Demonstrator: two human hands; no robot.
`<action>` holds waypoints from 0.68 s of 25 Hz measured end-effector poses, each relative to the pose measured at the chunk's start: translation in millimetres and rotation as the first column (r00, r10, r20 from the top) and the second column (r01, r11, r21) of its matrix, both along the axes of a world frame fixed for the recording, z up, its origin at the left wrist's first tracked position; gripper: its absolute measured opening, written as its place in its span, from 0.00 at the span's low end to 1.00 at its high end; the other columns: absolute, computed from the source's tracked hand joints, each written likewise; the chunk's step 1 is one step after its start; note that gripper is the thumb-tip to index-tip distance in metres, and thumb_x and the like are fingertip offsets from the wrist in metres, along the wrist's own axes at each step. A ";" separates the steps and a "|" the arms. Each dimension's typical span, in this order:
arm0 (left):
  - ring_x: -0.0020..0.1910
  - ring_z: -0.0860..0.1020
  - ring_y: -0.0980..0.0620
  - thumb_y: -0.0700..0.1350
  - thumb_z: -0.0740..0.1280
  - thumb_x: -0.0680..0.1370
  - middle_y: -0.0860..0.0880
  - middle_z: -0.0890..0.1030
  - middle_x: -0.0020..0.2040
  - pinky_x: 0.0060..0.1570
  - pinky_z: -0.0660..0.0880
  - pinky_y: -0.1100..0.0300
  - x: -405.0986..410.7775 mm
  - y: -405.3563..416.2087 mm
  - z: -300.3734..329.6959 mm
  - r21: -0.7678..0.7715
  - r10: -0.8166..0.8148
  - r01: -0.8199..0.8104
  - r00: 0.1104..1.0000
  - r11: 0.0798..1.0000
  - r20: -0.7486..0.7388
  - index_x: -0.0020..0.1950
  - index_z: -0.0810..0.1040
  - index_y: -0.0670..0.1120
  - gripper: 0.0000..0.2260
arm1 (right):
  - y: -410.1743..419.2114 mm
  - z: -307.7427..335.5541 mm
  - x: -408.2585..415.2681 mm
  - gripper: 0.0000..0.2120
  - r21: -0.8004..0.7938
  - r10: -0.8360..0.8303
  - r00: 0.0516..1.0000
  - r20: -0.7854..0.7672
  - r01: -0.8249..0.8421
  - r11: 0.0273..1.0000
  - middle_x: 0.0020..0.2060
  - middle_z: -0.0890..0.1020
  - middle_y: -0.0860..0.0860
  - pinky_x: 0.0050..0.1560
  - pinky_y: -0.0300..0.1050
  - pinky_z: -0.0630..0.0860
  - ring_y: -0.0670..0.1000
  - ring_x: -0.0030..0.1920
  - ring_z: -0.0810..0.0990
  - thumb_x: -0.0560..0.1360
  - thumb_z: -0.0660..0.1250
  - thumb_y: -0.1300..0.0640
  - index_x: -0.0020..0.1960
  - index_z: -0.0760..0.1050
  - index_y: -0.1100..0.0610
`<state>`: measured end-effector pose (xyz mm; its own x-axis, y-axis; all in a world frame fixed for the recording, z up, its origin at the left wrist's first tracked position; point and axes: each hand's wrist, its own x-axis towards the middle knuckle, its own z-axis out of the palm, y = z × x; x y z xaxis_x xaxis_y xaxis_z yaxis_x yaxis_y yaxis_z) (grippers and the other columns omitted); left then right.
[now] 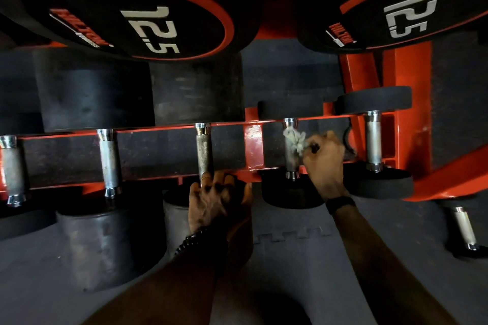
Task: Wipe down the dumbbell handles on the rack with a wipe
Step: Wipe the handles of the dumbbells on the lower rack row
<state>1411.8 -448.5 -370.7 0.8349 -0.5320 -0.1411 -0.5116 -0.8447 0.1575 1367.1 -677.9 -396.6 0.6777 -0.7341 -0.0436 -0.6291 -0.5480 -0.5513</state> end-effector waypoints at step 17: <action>0.46 0.80 0.41 0.60 0.62 0.72 0.46 0.81 0.43 0.42 0.75 0.50 1.0 1.5 -2.6 -0.020 0.006 -0.006 1.000 1.000 0.017 0.41 0.82 0.46 0.19 | 31.0 -2.8 -15.6 0.06 -0.008 0.092 0.996 -0.009 -0.092 0.996 0.41 0.82 0.59 0.44 0.41 0.71 0.58 0.42 0.81 0.73 0.68 0.69 0.44 0.82 0.62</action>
<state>1412.8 -447.0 -373.3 0.8404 -0.5294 -0.1157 -0.5092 -0.8445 0.1658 1351.5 -646.9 -399.4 0.7418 -0.6692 -0.0438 -0.5808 -0.6082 -0.5411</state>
